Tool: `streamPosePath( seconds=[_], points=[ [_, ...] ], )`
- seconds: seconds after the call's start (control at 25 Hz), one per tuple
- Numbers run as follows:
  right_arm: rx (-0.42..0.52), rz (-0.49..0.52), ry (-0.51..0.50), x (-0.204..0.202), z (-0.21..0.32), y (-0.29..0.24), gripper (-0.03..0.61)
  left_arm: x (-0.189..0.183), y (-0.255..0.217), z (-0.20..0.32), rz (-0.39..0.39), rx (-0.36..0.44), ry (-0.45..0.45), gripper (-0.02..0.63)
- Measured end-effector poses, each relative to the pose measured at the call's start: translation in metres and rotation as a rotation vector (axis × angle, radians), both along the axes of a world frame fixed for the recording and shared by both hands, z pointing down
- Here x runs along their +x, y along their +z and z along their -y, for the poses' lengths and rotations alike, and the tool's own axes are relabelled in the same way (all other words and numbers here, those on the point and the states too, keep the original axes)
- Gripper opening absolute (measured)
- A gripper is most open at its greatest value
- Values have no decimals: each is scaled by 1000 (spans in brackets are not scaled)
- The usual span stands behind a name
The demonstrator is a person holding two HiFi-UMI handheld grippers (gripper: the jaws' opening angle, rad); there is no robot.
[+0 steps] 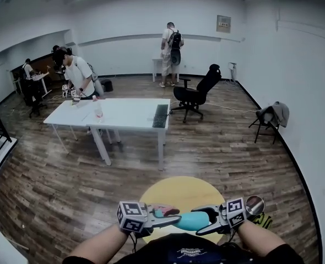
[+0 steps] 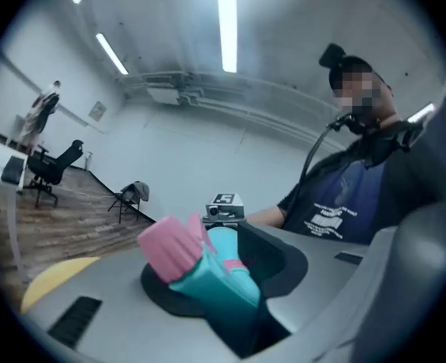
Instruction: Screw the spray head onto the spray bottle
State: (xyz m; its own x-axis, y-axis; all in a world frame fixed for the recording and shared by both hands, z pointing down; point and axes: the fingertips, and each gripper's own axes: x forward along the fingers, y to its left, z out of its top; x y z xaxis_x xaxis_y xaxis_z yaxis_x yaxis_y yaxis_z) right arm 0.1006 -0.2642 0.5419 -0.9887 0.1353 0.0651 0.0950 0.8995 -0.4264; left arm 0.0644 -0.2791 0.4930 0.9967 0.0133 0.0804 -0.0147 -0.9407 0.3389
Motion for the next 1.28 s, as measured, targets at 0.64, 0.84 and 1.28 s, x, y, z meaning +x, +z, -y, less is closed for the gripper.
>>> streamPosePath(
  seconds=[0.64, 0.84, 1.28],
  points=[
    [-237, 299, 283, 47, 42, -13, 439, -139, 36, 74, -704, -724, -456, 365],
    [-57, 48, 146, 13, 17, -5, 439, -64, 20, 33, -369, -481, -209, 365],
    [-79, -88, -159, -1, -22, 24, 437, 4, 21, -17, 144, 23, 118, 178]
  ],
)
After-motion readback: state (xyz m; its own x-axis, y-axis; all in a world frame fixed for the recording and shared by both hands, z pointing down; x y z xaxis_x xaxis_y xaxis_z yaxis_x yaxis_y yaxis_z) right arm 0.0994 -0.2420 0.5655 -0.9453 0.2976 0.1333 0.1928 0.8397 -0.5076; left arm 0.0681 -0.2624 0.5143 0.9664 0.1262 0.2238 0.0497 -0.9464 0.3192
